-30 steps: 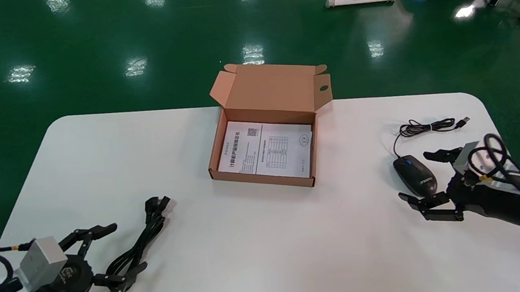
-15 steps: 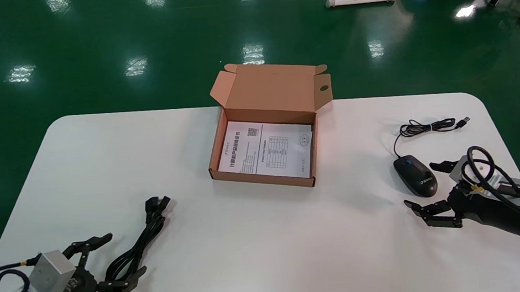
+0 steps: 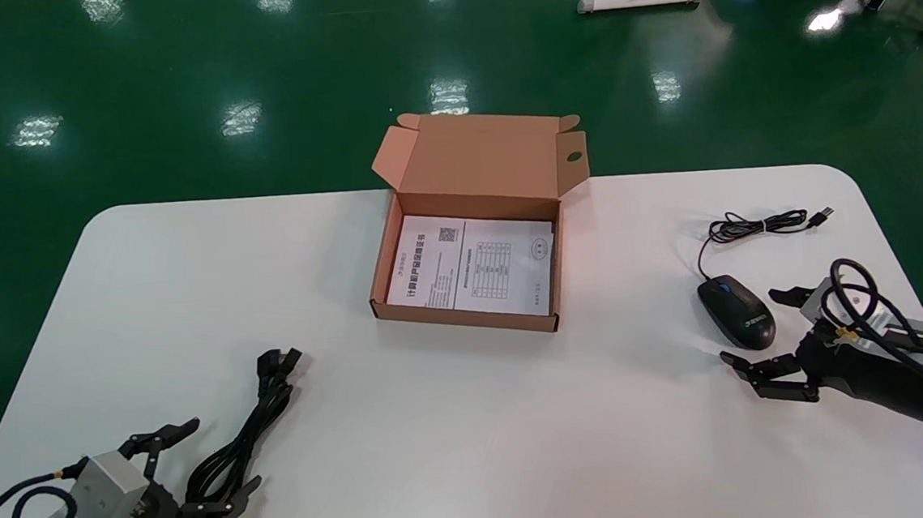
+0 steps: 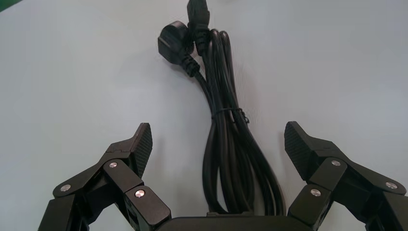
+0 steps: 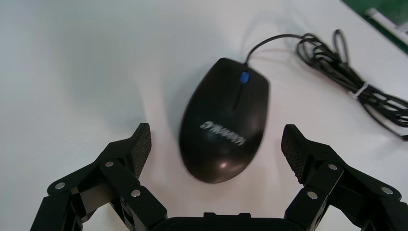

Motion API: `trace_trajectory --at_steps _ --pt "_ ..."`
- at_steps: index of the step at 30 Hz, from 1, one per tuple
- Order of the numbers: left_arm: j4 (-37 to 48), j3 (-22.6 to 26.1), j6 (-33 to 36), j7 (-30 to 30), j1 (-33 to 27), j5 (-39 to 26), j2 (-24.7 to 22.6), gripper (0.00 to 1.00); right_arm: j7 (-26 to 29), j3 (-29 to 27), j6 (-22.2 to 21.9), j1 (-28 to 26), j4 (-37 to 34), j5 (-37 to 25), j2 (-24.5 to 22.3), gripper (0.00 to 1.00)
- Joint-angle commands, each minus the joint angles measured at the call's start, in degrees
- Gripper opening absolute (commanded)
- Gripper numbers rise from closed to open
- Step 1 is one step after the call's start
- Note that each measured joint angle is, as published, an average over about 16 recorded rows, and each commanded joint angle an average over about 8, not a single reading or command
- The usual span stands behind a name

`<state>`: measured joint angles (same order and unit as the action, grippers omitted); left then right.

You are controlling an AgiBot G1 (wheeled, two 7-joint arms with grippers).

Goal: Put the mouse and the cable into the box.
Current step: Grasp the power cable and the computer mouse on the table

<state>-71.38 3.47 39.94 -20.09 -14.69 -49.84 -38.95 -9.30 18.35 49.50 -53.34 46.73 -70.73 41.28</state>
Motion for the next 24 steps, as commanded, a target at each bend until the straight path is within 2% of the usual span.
trace_trajectory --at_steps 1,24 --pt "-0.14 -0.12 -0.89 -0.32 0.23 -0.09 -0.63 1.00 -0.35 -0.27 -0.47 0.09 -0.27 0.26 0.26 1.00" --pt "-0.83 -1.85 -5.28 -1.18 3.44 0.19 -2.18 1.00 -0.50 -0.99 -2.94 -1.47 -2.29 0.97 2.84 1.00"
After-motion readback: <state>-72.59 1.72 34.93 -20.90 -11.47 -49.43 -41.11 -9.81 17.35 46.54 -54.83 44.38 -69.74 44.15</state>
